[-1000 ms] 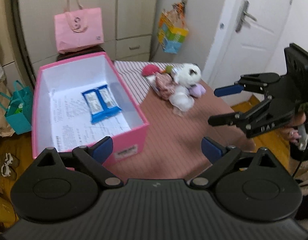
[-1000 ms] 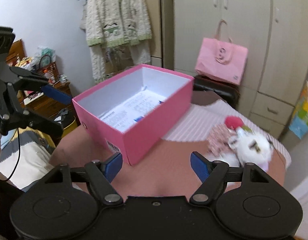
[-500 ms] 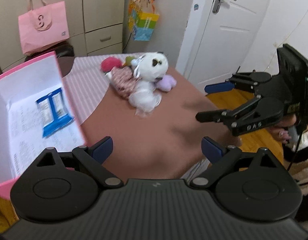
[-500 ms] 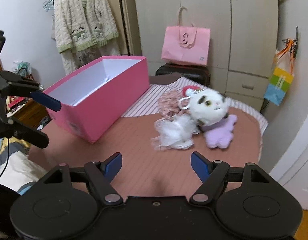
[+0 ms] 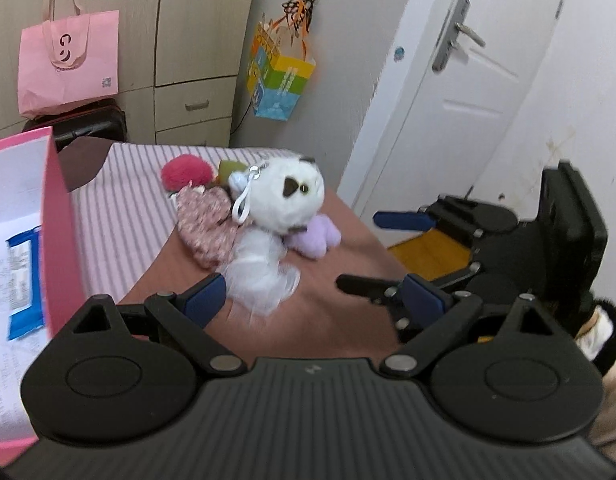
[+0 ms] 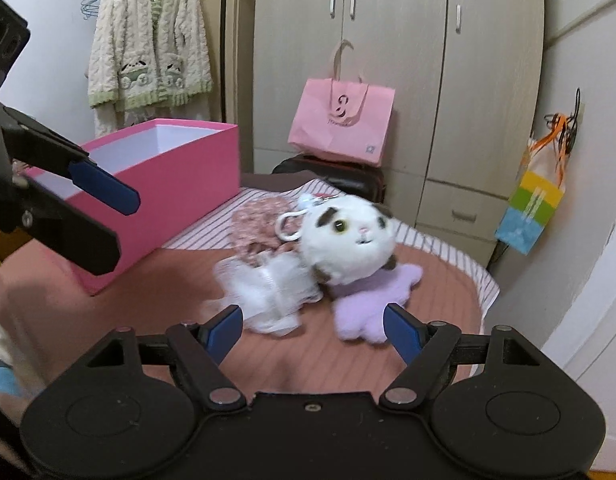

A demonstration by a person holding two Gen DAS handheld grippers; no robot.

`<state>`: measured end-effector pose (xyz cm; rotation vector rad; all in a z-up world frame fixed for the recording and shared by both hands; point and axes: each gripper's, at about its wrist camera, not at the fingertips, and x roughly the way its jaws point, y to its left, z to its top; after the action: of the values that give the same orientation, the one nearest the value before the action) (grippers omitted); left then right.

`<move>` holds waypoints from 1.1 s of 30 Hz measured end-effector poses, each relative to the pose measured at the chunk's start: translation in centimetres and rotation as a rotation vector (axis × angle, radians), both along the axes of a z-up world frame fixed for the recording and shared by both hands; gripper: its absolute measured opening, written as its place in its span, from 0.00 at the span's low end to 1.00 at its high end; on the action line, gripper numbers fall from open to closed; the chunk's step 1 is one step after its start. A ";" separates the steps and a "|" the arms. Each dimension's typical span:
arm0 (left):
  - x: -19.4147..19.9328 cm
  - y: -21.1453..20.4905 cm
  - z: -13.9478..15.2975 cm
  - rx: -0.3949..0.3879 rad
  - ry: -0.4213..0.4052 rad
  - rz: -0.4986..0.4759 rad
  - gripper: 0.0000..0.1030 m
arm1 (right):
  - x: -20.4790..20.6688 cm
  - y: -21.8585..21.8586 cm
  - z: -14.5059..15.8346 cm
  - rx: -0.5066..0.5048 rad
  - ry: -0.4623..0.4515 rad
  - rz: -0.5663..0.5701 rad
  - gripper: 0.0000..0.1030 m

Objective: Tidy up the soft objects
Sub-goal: 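Reach the right tool to the white panda plush and grasp it, then lift the panda plush with the right tool and carry it over the shoebox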

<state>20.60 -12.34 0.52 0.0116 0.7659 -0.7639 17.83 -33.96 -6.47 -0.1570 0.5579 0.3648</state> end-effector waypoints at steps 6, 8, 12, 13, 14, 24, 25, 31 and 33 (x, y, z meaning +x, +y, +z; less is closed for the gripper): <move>2.6 -1.9 -1.2 -0.061 -0.002 0.034 0.93 | 2.5 -0.4 -0.8 0.018 -0.051 0.015 0.83; 3.3 -2.4 -1.4 -0.076 -0.017 0.059 0.93 | 3.1 0.1 -1.0 -0.003 -0.075 0.033 0.84; 4.6 -3.8 -1.7 -0.077 -0.070 0.105 0.93 | 4.1 1.3 -1.5 -0.087 -0.131 0.044 0.84; 4.9 -4.0 -1.7 -0.076 -0.076 0.112 0.93 | 4.3 1.5 -1.6 -0.109 -0.149 0.043 0.85; 5.2 -4.3 -1.8 -0.074 -0.082 0.117 0.93 | 4.5 1.6 -1.7 -0.127 -0.167 0.039 0.85; 8.4 -6.1 -3.4 -0.059 -0.086 0.152 0.93 | 7.3 -0.4 -2.3 0.043 -0.132 0.060 0.89; 8.6 -6.1 -3.5 -0.056 -0.082 0.154 0.93 | 7.7 -0.7 -2.4 0.066 -0.127 0.066 0.89; 8.5 -6.6 -4.4 -0.032 -0.068 0.150 0.88 | 8.0 -1.0 -3.2 0.124 -0.087 0.094 0.73; 8.2 -6.8 -4.3 -0.010 -0.093 0.159 0.81 | 7.6 -0.7 -3.3 0.123 -0.091 0.089 0.72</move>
<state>28.84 -19.16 -3.83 -0.0224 0.6665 -0.6122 25.40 -34.67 -9.73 -0.0793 0.4383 0.4756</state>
